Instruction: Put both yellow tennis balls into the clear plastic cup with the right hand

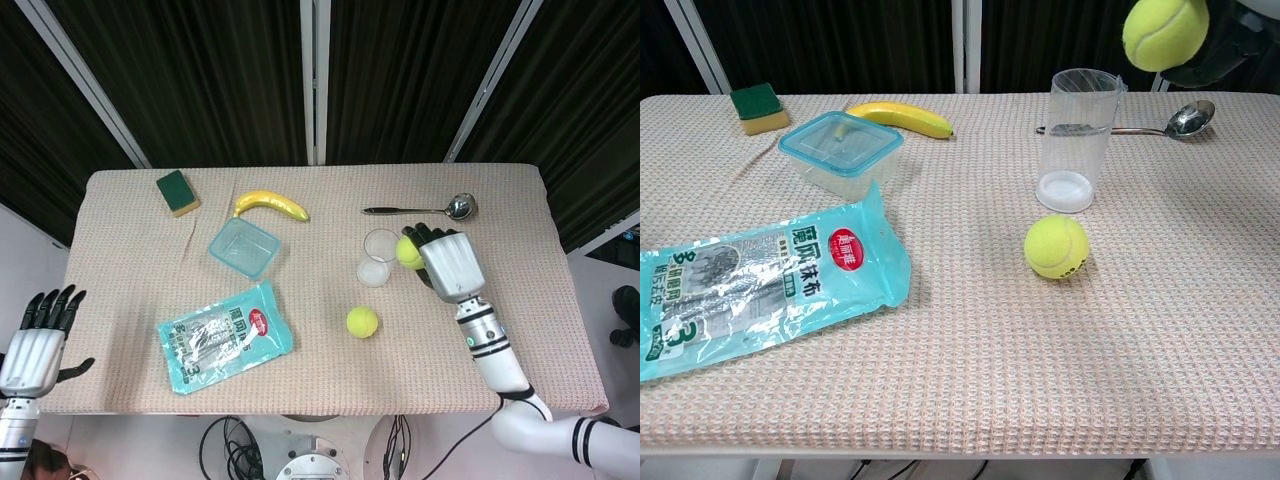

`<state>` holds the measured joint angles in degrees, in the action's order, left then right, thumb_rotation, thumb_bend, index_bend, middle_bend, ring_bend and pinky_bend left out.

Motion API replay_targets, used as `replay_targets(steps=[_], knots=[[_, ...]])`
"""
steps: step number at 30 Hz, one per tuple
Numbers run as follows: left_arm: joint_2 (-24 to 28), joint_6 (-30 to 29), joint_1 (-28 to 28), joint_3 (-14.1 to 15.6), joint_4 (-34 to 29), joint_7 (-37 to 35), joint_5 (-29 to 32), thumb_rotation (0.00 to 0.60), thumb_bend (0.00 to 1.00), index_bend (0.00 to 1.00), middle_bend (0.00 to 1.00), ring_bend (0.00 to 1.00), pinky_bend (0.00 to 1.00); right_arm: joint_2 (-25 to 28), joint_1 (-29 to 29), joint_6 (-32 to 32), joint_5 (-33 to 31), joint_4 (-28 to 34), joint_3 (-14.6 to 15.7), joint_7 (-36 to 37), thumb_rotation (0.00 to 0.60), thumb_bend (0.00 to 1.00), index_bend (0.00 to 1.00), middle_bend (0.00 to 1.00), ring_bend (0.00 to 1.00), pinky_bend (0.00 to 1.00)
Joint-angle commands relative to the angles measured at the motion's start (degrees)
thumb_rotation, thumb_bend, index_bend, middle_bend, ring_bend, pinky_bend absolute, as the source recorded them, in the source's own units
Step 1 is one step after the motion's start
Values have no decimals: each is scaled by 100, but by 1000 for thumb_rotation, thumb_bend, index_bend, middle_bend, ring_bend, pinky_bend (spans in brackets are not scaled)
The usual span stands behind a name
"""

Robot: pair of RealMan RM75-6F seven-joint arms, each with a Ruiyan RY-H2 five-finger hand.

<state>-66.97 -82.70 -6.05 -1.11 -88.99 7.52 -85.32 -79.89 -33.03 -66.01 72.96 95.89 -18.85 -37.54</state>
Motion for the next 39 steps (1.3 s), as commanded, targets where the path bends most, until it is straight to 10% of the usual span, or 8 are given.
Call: replay_targets(steps=[1, 10, 19, 29, 39], knots=[[-5, 47, -28, -21, 40, -52, 43, 600, 0, 0, 0, 0, 0, -197, -238, 197, -271, -266, -118, -79, 600, 337, 611, 566, 573, 707], [20, 162, -116, -99, 131, -170, 127, 600, 0, 0, 0, 0, 0, -475, -651, 344, -715, -541, -157, -129, 600, 284, 525, 517, 489, 667], [44, 203, -131, -91, 176, -281, 143, 600, 0, 0, 0, 0, 0, -413, -784, 489, -804, -503, -121, 475, 600, 63, 5, 67, 55, 333], [-17, 5, -96, -81, 248, -322, -10, 600, 0, 0, 0, 0, 0, -133, -645, 83, -107, -99, 126, 1092, 600, 46, 0, 58, 0, 268], [-33, -83, -73, -45, 182, -219, -105, 600, 0, 0, 0, 0, 0, 271, -39, -724, 1749, 1042, 1303, 949, 600, 88, 0, 92, 6, 264]])
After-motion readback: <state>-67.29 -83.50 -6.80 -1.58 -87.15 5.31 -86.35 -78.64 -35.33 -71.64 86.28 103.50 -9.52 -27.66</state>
